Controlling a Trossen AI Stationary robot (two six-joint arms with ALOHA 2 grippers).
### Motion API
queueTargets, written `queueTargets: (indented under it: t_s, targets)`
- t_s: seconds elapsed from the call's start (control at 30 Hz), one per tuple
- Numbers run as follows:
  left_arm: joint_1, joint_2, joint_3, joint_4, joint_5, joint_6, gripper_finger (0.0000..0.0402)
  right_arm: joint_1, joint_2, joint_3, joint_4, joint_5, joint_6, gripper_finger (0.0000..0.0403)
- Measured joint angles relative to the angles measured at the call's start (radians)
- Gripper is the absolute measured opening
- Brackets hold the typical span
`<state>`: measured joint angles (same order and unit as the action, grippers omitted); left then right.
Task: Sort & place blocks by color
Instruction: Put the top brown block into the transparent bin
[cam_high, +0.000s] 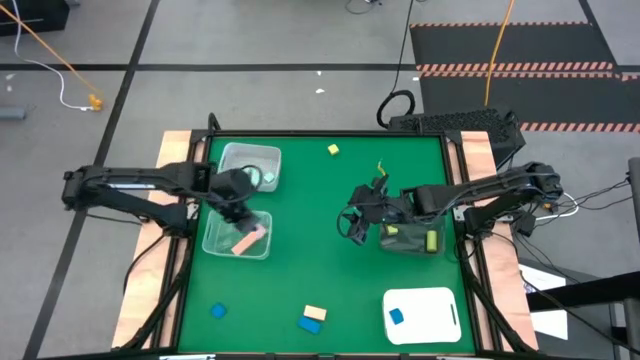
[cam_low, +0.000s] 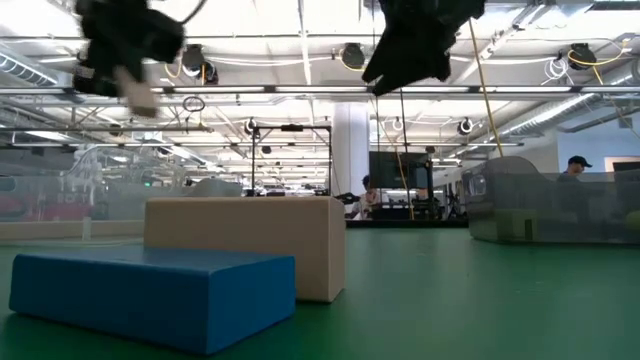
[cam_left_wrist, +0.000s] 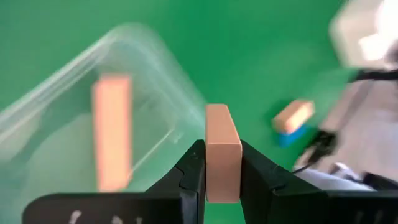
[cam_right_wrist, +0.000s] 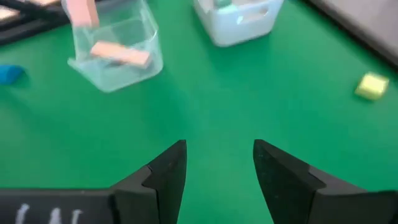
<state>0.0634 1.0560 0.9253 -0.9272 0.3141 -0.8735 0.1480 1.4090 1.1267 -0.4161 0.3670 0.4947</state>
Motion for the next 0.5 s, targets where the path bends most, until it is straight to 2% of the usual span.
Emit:
queueTargets:
  t_s: [0.07, 0.2, 0.4, 0.5]
  targets:
    - [-0.042, -0.032, 0.000, -0.105, -0.053, -0.064, 0.0059, 0.007, 0.000, -0.039, 0.062, -0.021, 0.018, 0.0176]
    - [-0.113, -0.049, -0.001, -0.217, -0.173, -0.174, 0.0059, 0.016, 0.001, -0.147, 0.240, -0.032, 0.060, 0.0175]
    - [-0.177, -0.028, -0.001, -0.225, -0.277, -0.256, 0.0067, 0.018, 0.001, -0.320, 0.608, -0.063, 0.096, 0.0175]
    - [-0.197, -0.027, -0.001, -0.232, -0.290, -0.263, 0.0090, 0.020, 0.001, -0.349, 0.674, -0.110, 0.099, 0.0175]
